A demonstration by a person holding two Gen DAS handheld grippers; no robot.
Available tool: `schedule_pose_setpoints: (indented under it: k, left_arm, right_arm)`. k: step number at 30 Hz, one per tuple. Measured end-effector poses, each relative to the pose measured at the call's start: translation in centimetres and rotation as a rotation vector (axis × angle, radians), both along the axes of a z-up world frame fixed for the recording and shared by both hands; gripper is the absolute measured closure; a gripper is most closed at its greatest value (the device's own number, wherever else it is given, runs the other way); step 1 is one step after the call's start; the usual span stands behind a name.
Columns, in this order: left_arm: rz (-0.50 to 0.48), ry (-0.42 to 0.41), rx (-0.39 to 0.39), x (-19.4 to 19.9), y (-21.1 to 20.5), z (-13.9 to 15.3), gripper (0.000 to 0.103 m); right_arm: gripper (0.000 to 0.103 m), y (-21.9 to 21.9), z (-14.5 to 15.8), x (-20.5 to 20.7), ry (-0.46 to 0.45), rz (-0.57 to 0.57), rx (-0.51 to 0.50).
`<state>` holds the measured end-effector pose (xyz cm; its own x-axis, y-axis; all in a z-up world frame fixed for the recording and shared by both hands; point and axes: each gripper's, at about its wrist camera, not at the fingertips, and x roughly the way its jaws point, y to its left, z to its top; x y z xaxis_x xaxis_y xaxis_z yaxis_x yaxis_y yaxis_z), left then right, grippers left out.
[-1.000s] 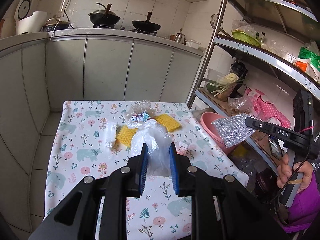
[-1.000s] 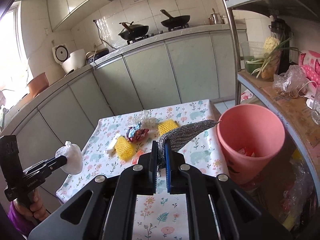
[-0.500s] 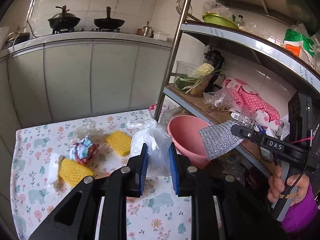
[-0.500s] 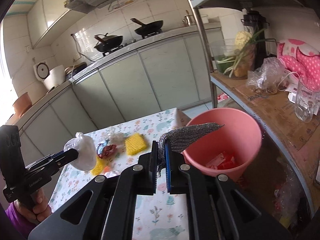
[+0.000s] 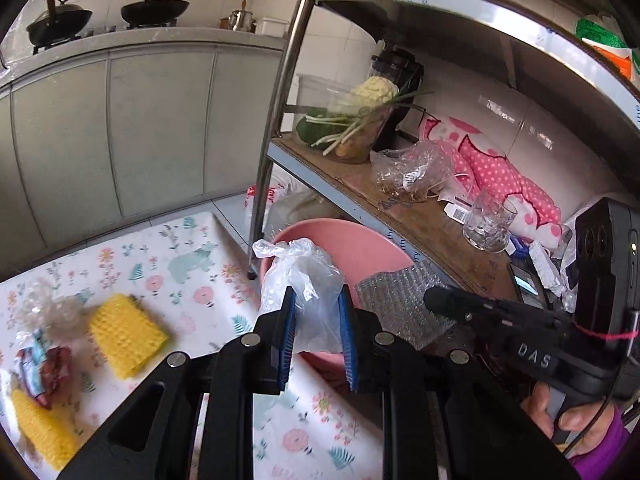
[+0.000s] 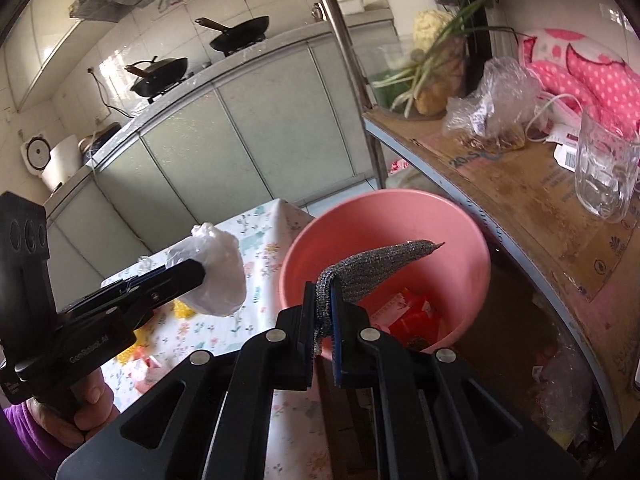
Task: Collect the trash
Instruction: 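Carry the plastic bag and grey scrubber over the pink bucket with both tools, then open both tools to drop the bag and scrubber into the bucket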
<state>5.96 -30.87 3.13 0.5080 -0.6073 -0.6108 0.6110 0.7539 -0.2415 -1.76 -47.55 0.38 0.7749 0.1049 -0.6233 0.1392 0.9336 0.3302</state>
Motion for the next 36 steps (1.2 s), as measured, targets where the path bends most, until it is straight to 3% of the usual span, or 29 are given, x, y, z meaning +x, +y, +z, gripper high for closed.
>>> schedule_pose_setpoints:
  k: [8,20,24,27,36]
  left_arm:
    - [-0.029,0.057,0.042,2.2,-4.4,-3.4,0.083]
    - [-0.03,0.114,0.09,3.2,-6.1,-6.6,0.081]
    - [-0.029,0.104,0.097,3.1,-6.2,-6.6,0.074]
    - [-0.021,0.119,0.098,3.1,-6.3,-6.5,0.061]
    - [-0.009,0.12,0.081,2.6,-5.7,-5.6,0.056]
  right_arm:
    - [0.096,-1.6,-2.5,1.7,0.059,-0.041,0.007]
    - [0.096,-2.6,-4.4,2.4,0.098,-0.084,-0.017]
    - [0.095,-2.8,-4.9,2.7,0.106,-0.089,-0.009]
    - [0.095,-3.0,-5.2,3.0,0.123,-0.086,0.004]
    - [0.077,-3.1,-5.2,2.7,0.124,-0.082,-0.003]
